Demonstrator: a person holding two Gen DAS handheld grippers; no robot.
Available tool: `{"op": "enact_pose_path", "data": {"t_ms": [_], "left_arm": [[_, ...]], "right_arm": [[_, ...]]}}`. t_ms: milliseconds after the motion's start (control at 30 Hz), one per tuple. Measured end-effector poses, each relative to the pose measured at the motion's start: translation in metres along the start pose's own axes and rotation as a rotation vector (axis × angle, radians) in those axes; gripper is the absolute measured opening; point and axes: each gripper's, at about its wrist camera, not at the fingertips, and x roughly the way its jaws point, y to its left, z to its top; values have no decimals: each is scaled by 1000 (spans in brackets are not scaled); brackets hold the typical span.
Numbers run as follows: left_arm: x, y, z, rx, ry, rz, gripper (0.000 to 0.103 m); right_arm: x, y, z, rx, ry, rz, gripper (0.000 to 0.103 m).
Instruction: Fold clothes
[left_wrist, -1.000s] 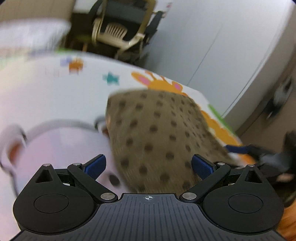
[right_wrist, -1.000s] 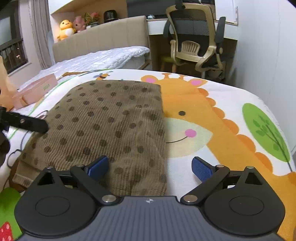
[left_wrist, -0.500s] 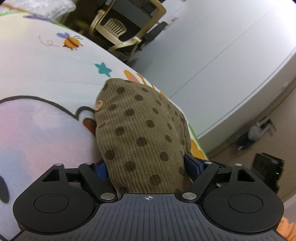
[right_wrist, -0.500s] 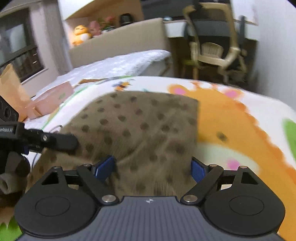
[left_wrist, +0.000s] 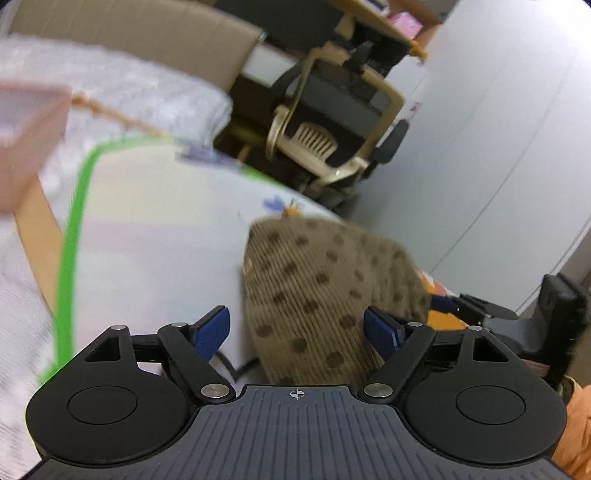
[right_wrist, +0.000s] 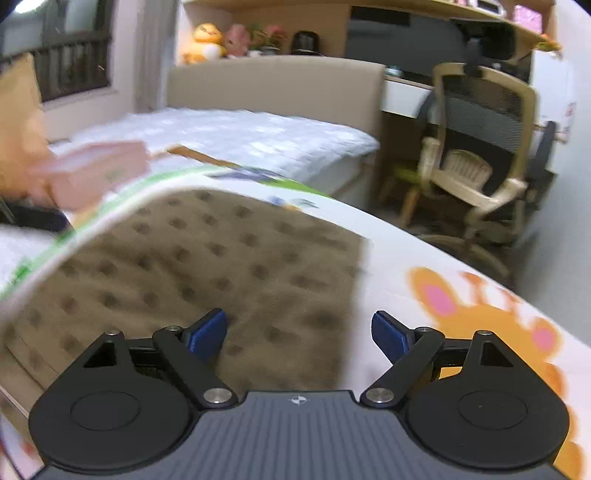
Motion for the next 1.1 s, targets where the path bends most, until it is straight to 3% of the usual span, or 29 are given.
{"op": "enact_pose_path", "data": {"t_ms": [100, 133, 233, 300, 467, 567, 700, 767, 900, 1000, 1100], "left_arm": [[-13, -20, 11, 52, -56, -59, 91], [-13, -26, 14, 54, -59, -88, 92], [-4, -51, 7, 67, 2, -160, 92], [-3, -69, -10, 119, 59, -185, 92], [-8, -108, -59, 402, 115, -71, 93], [-2, -103, -66, 372, 140, -71, 94], [11, -94, -61, 356, 103, -26, 93], [17, -92, -55, 340, 91, -19, 92], [5, -86, -44, 280, 77, -66, 93], [-10, -80, -43, 248, 57, -95, 94], [-7, -77, -54, 265, 74, -53, 94]], "right_arm": [[-11, -13, -13, -3, 18, -116, 86], [-20, -16, -18, 8, 11, -116, 86], [-57, -19, -33, 55, -40, 0, 86], [-77, -11, -43, 18, -54, 52, 86], [-64, 10, -47, -106, -1, 43, 86], [-52, 22, -45, -153, 9, 29, 86], [-22, 26, -25, -177, -16, -72, 86], [-20, 18, -19, -117, -4, -52, 86], [-47, -3, -21, -5, -42, 80, 86], [-48, -25, -15, 146, -68, 87, 86], [-28, -38, -9, 222, -48, 21, 86]]}}
